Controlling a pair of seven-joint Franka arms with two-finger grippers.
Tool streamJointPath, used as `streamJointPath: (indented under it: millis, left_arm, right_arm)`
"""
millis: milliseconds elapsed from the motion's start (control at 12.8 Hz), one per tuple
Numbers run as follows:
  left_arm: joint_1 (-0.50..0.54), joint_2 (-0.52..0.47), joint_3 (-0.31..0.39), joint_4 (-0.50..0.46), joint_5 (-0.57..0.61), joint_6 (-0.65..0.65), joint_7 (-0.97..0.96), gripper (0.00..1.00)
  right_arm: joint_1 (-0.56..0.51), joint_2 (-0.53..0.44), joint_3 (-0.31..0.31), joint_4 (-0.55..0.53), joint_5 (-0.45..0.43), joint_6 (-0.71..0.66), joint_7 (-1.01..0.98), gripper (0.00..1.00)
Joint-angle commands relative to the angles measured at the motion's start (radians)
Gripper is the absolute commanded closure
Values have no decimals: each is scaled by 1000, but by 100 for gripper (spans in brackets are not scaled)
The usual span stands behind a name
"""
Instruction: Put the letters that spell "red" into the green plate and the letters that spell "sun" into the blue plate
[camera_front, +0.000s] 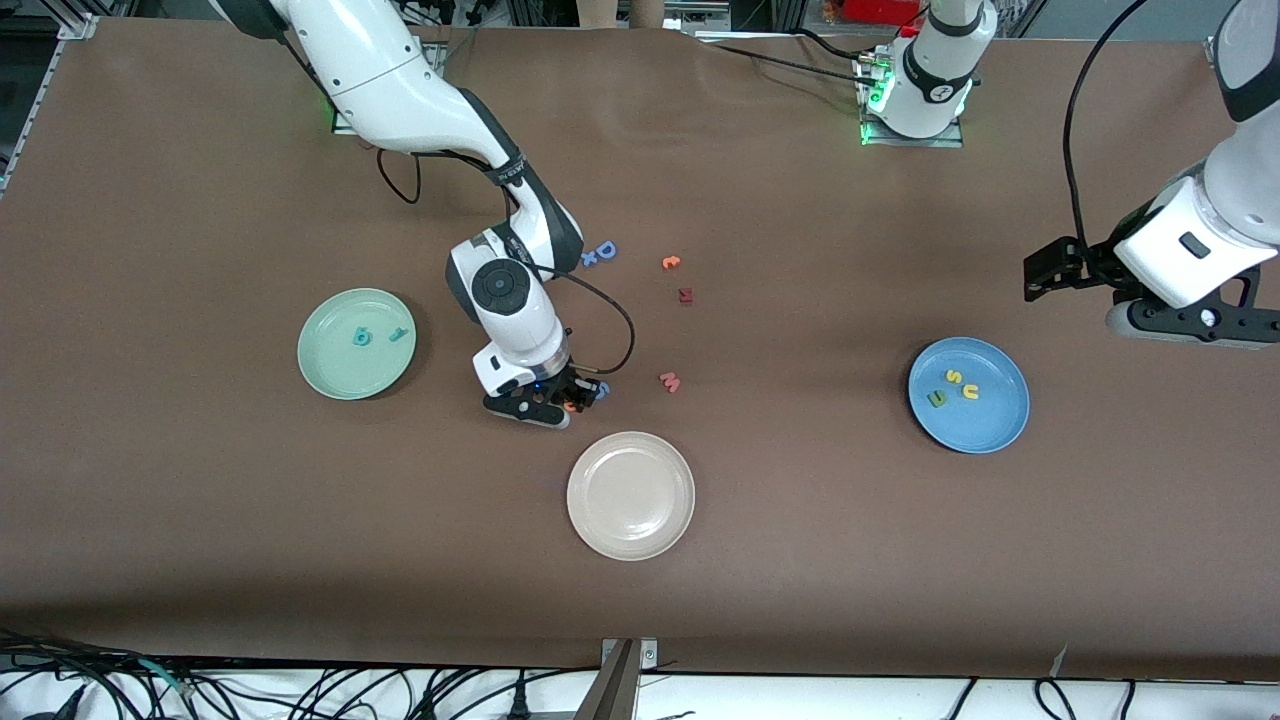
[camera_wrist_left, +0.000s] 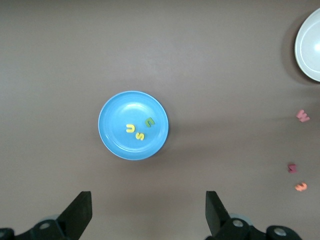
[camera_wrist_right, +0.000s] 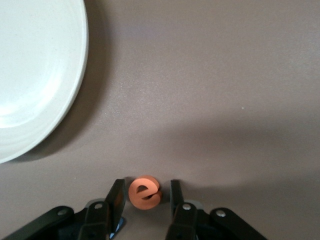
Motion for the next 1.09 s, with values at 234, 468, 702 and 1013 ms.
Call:
streamJointPath:
  millis: [234,468,702,1013]
  left_arm:
    - [-108,-151,98,-172,3,57,13,0]
    - [-107,-183,98,-213,0,54,12,0]
    - [-104,-183,101,-215,-19,55,12,0]
    - [-93,-175,110,-213,-43,51,16,0]
  right_arm:
    - [10,32,-7,4,-23,29,18,56]
    - [14,32,-7,9,-20,34,20,56]
    - [12,32,-8,9,-22,34,20,68]
    - [12,32,-8,9,-22,34,20,74]
